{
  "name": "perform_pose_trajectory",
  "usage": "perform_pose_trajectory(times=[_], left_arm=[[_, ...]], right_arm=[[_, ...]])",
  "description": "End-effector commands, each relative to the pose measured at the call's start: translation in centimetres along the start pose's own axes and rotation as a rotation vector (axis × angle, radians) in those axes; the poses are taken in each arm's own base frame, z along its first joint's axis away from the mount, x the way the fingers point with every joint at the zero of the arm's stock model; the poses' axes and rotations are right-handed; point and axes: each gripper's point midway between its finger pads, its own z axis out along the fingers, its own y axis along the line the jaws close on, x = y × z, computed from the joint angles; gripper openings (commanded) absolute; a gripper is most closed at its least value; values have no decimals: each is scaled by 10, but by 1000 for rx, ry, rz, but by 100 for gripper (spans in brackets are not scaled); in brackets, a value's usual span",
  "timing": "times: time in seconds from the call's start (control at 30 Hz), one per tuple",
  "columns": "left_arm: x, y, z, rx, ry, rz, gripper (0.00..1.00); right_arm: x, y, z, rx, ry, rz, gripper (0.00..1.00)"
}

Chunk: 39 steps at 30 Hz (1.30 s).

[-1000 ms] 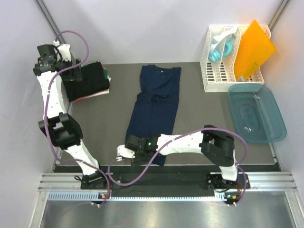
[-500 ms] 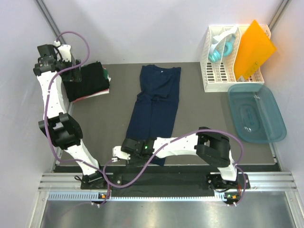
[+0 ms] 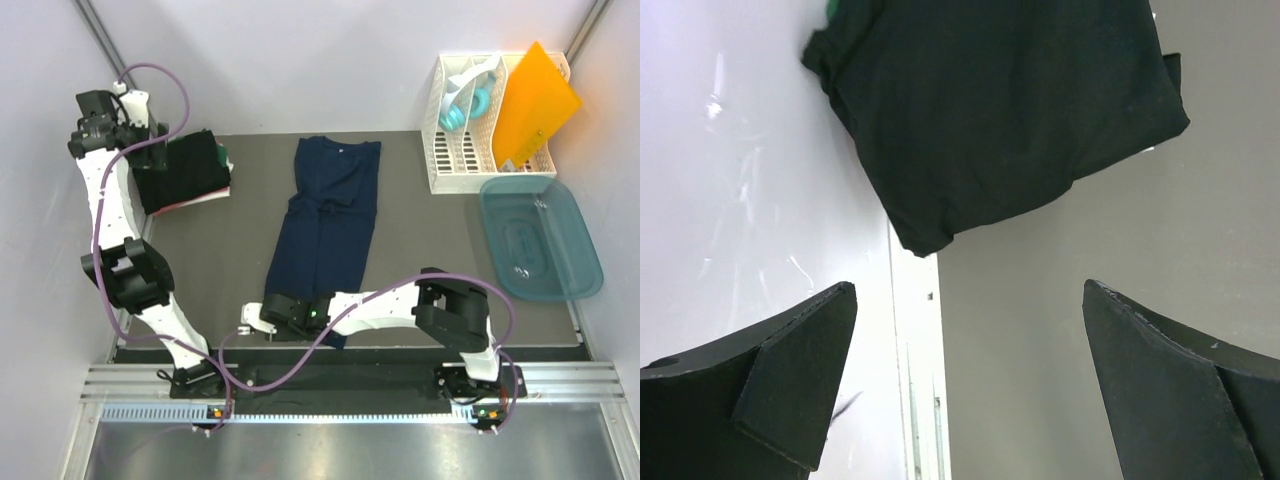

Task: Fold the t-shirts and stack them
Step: Grab the bottom of the folded rectangular tshirt with right arm

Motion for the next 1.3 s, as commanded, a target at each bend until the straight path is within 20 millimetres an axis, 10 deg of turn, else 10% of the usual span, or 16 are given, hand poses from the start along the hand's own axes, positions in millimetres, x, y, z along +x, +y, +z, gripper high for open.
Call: perform_pose_trajectory(times=[0.0, 0.07, 0.4, 0.8, 1.27], left_arm=[[-26, 10, -12, -39, -74, 32, 99], [-27, 13, -11, -47, -76, 35, 99], [-38, 21, -10, -70, -97, 51, 99], [-45, 25, -9, -89, -104, 39, 99], [-34, 20, -14, -79, -68, 15, 99]], right_arm=[[34, 15, -1, -63, 89, 6, 27], [39, 21, -3, -89, 101, -5, 0], [22, 66, -78, -534, 45, -139, 0], [7, 48, -126, -637, -62, -145, 0], [18, -55, -116, -219, -22, -450, 0]])
